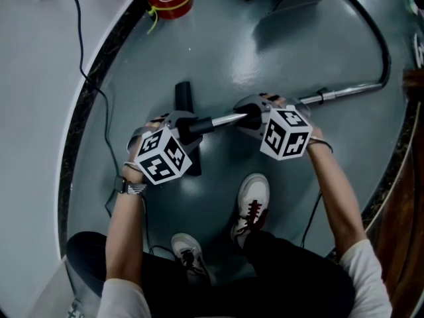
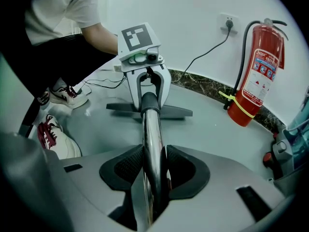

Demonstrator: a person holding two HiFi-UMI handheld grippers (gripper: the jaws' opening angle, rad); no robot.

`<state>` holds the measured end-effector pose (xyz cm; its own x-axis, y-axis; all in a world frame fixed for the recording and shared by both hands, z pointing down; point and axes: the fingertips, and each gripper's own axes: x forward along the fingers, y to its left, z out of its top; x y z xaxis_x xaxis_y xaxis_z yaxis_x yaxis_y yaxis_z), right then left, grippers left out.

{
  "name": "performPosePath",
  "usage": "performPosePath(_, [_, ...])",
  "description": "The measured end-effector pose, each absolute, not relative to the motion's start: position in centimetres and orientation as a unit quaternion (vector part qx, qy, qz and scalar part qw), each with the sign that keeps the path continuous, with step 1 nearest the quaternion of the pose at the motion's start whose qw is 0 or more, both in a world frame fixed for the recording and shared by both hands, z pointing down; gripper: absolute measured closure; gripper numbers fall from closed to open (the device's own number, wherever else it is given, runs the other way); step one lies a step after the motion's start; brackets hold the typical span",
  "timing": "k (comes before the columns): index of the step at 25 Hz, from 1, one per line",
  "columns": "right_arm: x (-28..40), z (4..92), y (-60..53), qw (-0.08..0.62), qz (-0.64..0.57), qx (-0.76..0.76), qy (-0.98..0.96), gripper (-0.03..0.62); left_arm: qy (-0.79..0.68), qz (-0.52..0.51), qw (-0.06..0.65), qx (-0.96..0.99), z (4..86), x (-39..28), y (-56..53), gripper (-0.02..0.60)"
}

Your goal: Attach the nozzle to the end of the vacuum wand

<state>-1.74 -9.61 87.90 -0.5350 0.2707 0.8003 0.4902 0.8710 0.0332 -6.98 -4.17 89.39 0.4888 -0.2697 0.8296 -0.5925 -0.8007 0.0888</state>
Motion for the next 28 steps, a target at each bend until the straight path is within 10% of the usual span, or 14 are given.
performPosePath(28, [-2.2, 89.5, -9.4, 0.441, -0.137, -0.216, -0.86, 0.431, -0.26, 0.482, 0.111, 0.829, 90.6, -6.5, -5.2, 0.399])
